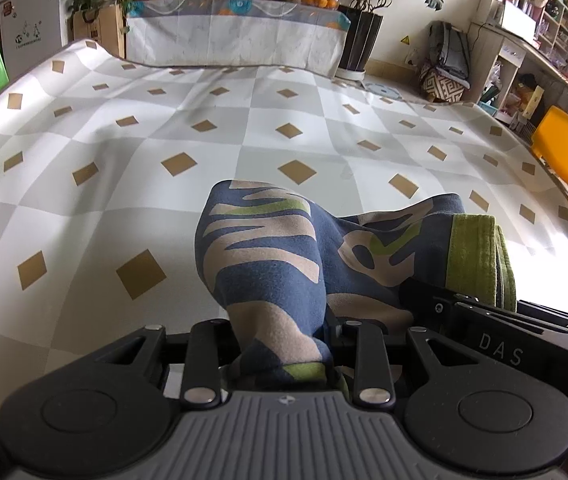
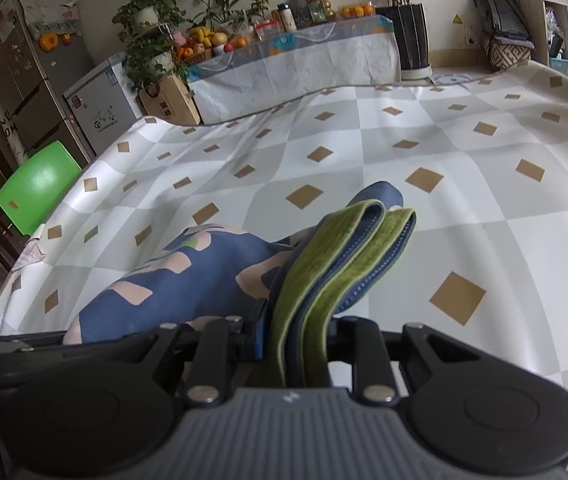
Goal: Fold clothes
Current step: 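Hold the lifted folded pants up with both closed tools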
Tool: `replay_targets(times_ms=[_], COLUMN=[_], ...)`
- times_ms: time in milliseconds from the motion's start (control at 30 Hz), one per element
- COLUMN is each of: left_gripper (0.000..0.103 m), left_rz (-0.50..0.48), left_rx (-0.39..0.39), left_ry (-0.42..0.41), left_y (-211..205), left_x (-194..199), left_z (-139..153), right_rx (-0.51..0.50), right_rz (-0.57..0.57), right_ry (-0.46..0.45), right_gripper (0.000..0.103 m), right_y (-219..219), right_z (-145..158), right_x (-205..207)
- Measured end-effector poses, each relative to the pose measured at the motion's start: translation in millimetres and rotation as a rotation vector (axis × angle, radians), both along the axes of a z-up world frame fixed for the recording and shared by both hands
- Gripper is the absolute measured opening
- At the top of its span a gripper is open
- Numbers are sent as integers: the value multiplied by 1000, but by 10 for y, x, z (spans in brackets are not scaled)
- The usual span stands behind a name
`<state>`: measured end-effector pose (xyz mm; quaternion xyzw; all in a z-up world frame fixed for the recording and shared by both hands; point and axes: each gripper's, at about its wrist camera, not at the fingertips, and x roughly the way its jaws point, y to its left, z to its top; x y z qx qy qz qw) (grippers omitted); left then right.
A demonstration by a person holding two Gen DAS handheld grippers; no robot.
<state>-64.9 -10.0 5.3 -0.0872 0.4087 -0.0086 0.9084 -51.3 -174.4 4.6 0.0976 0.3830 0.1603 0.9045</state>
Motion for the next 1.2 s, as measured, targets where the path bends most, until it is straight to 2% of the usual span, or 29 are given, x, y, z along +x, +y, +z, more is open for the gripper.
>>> replay_targets(times_ms=[567, 1200], left_gripper=[28, 28], left_rz=[-5, -11], left_rx=[25, 50], left_ry=[-43, -77], left_y=[-65, -77], left_x=[-350, -588], left_z=[234, 364], right_rx=[-38, -64], right_rz=[36, 66], right_ry=[-78, -118], right_gripper=[21, 21], right_y=[-1, 38], right_z=[287, 407], right_x=[-404, -690])
